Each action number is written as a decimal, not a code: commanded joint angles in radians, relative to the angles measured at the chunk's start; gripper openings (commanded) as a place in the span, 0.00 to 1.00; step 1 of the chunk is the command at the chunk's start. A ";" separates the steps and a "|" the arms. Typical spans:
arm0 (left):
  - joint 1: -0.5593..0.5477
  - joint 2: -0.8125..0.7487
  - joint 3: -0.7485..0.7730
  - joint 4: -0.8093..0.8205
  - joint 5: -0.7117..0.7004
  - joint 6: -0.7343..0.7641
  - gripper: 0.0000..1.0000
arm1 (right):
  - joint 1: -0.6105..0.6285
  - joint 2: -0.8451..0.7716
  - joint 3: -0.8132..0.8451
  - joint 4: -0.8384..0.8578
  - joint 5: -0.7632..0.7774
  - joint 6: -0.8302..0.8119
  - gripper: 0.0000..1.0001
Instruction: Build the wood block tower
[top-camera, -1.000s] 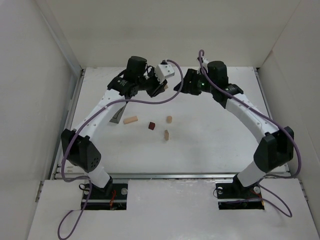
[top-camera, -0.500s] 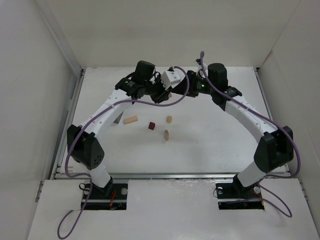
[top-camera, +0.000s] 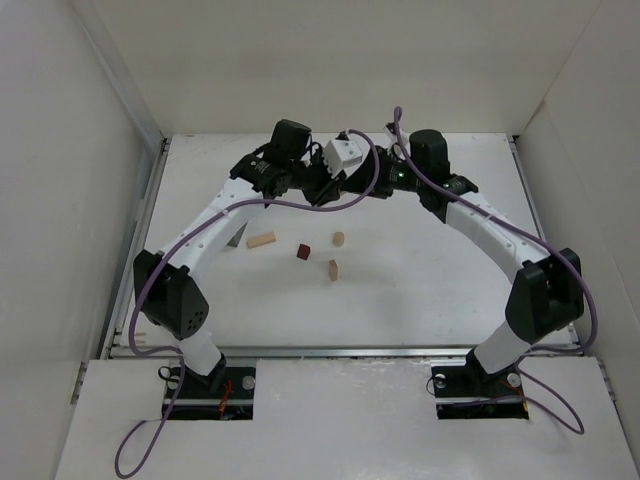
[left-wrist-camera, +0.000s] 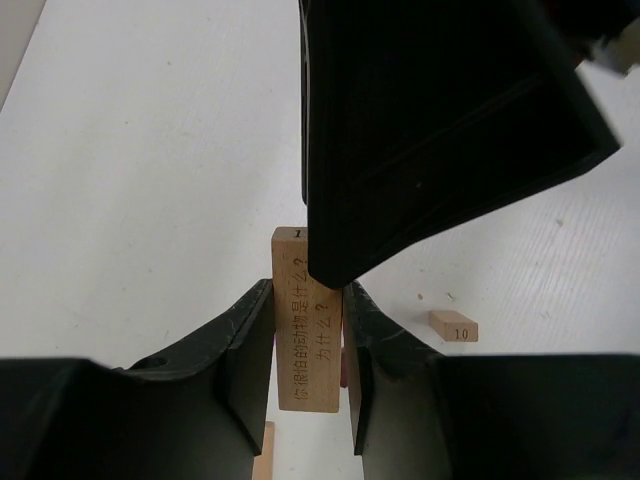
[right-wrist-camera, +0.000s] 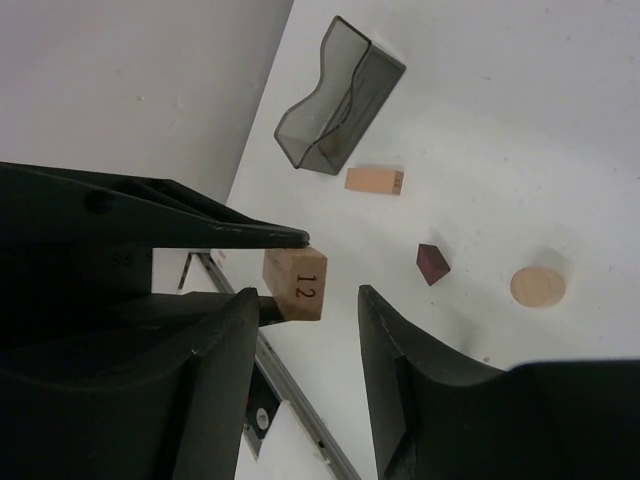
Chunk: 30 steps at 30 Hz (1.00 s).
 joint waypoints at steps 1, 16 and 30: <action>-0.005 -0.027 0.059 0.013 0.022 -0.017 0.00 | 0.016 0.015 0.036 0.022 -0.007 -0.004 0.50; -0.041 -0.027 0.048 0.013 0.022 -0.026 0.00 | 0.025 0.056 0.066 0.031 -0.026 -0.013 0.23; -0.043 -0.073 0.030 0.033 -0.150 -0.107 1.00 | 0.039 -0.089 0.076 -0.253 0.459 -0.125 0.00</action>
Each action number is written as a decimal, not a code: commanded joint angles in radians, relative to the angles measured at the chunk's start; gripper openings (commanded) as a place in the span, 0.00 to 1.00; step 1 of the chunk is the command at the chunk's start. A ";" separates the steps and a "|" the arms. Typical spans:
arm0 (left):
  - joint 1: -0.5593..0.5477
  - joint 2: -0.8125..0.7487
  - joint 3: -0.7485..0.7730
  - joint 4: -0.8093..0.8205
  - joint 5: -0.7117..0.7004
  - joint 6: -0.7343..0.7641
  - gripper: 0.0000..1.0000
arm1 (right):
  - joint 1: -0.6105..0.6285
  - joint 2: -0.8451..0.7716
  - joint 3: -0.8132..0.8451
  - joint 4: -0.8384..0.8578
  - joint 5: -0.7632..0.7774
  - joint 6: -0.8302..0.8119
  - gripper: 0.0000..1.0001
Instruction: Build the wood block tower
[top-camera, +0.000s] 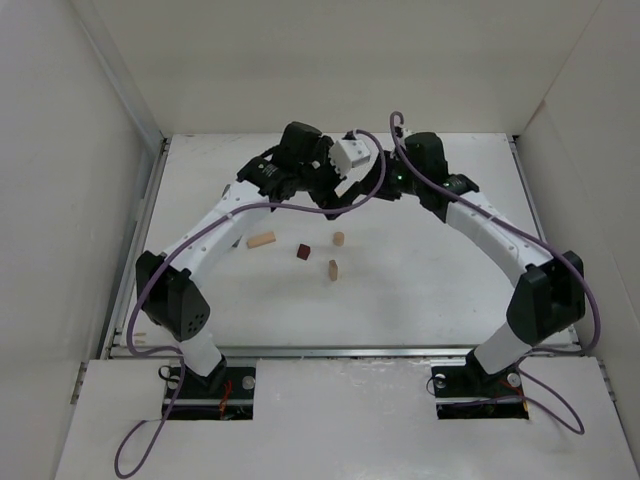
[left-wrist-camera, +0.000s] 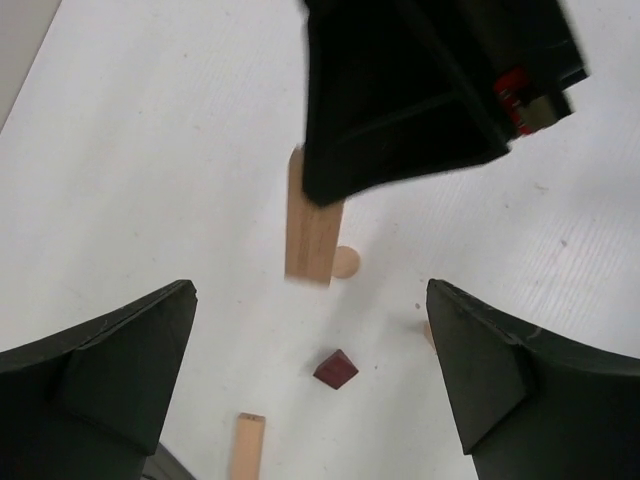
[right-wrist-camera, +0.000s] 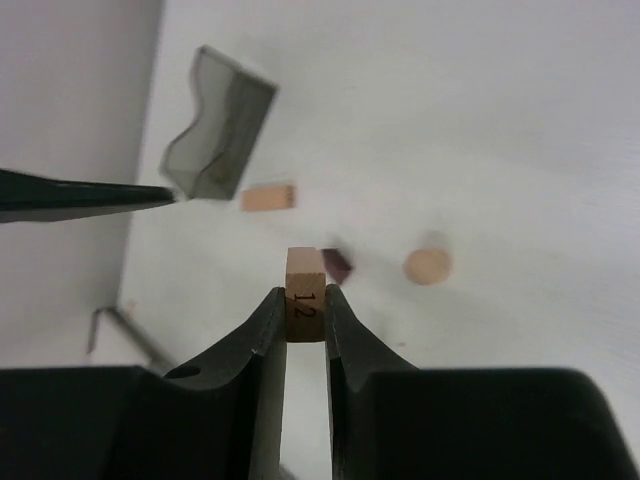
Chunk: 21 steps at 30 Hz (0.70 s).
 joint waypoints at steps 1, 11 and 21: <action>0.037 -0.082 0.011 0.022 -0.047 -0.077 1.00 | 0.017 -0.094 0.047 -0.142 0.352 -0.088 0.00; 0.222 -0.232 -0.100 0.033 -0.474 -0.258 1.00 | 0.253 -0.128 -0.128 -0.353 0.738 -0.103 0.00; 0.268 -0.312 -0.292 0.102 -0.725 -0.373 1.00 | 0.428 -0.024 -0.139 -0.394 0.888 0.011 0.00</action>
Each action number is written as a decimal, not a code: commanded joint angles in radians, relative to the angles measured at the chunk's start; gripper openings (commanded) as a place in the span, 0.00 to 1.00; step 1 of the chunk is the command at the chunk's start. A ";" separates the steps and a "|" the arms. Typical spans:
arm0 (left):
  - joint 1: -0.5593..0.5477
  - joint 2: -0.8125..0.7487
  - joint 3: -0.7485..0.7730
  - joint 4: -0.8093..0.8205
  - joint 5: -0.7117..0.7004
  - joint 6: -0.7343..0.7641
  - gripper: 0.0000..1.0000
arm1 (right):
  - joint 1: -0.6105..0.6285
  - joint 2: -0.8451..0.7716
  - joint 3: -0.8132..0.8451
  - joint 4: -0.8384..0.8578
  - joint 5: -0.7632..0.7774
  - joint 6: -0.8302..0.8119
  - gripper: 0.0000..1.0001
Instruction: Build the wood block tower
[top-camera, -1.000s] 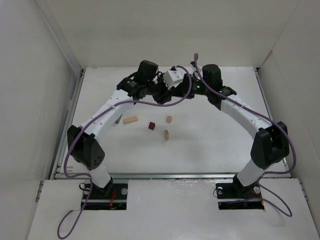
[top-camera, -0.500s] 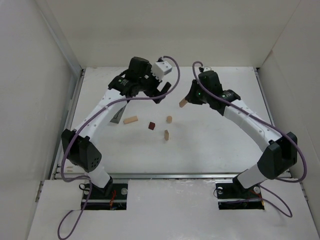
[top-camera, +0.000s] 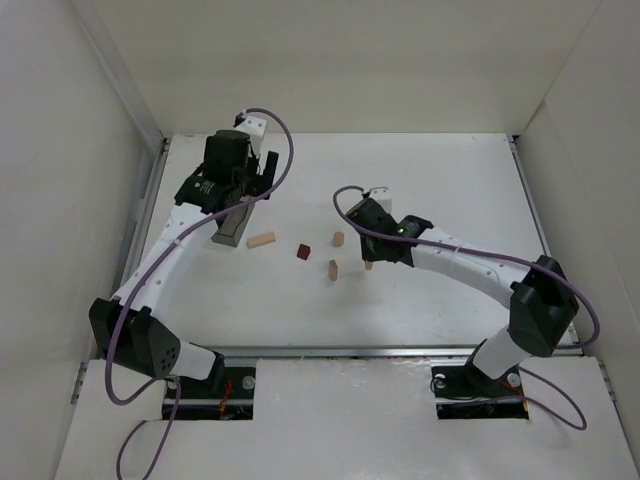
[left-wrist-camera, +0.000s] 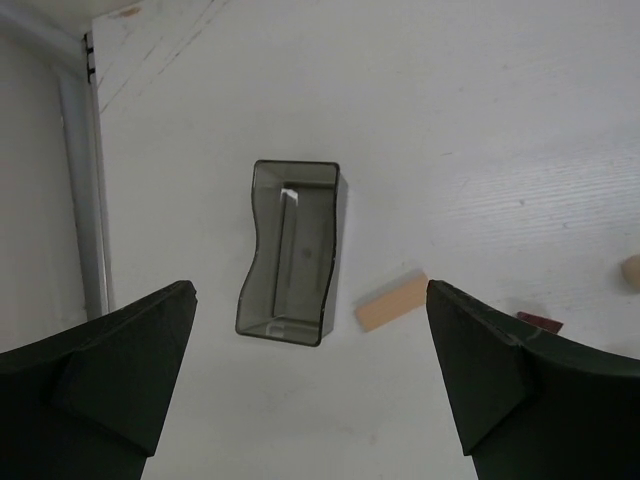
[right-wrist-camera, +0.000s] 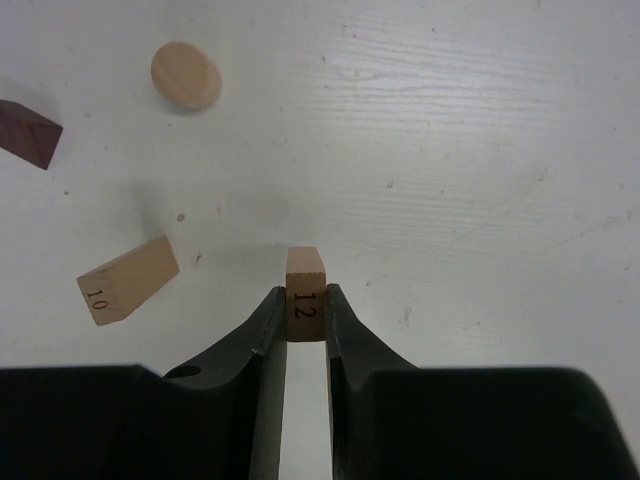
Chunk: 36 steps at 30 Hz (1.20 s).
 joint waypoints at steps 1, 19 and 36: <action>0.005 -0.030 -0.040 0.052 -0.126 -0.053 1.00 | 0.067 0.034 0.017 -0.001 0.096 0.046 0.00; 0.014 -0.057 -0.063 0.083 -0.206 -0.024 1.00 | 0.122 0.084 -0.062 0.167 0.127 0.103 0.00; 0.014 -0.057 -0.063 0.092 -0.225 -0.024 1.00 | 0.151 0.129 -0.042 0.140 0.152 0.145 0.40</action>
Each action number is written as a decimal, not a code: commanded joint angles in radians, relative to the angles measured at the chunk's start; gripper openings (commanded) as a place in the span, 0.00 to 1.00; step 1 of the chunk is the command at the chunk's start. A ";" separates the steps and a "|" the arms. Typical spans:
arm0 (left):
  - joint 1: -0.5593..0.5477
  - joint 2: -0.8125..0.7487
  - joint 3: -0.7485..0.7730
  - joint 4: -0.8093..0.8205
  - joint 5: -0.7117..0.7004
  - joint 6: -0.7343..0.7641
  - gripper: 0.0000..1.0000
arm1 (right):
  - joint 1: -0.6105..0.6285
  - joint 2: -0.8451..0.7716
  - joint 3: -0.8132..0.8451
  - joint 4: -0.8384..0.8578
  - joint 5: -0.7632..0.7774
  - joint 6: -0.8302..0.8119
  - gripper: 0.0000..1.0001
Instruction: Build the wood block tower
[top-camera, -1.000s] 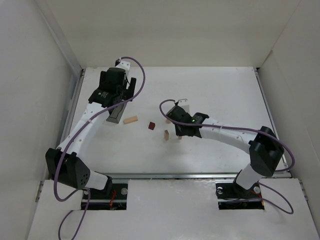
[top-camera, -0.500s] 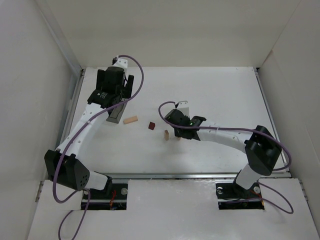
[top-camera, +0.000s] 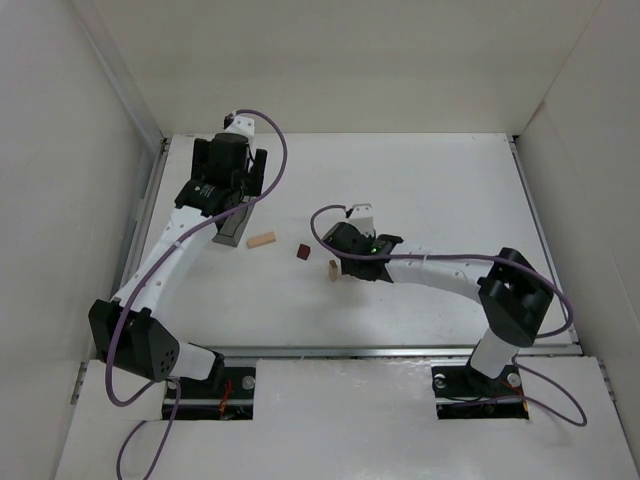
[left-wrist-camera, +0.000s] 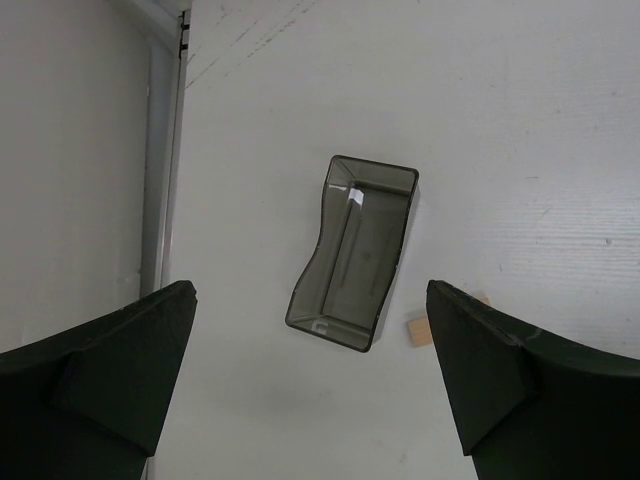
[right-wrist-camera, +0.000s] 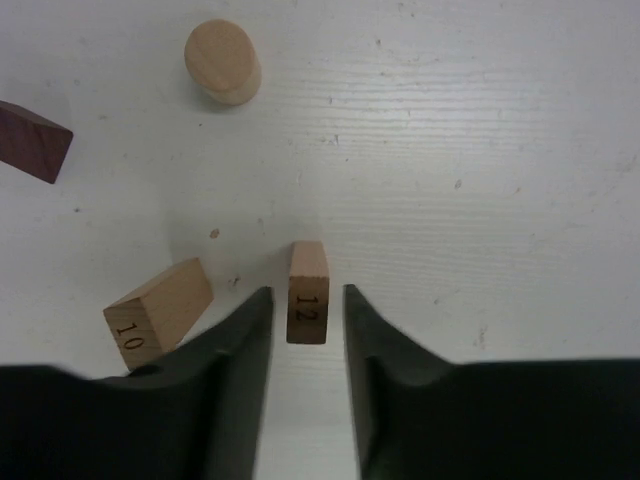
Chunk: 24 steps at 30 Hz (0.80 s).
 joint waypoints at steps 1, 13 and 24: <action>0.006 -0.043 -0.005 0.034 -0.023 -0.004 1.00 | 0.017 -0.002 0.006 0.007 0.003 0.012 0.48; 0.006 -0.043 0.004 0.025 -0.012 -0.004 1.00 | 0.017 -0.207 0.007 -0.094 0.064 0.064 0.64; 0.006 -0.034 0.004 0.025 0.008 -0.004 1.00 | 0.077 -0.055 0.216 -0.103 -0.147 -0.259 0.51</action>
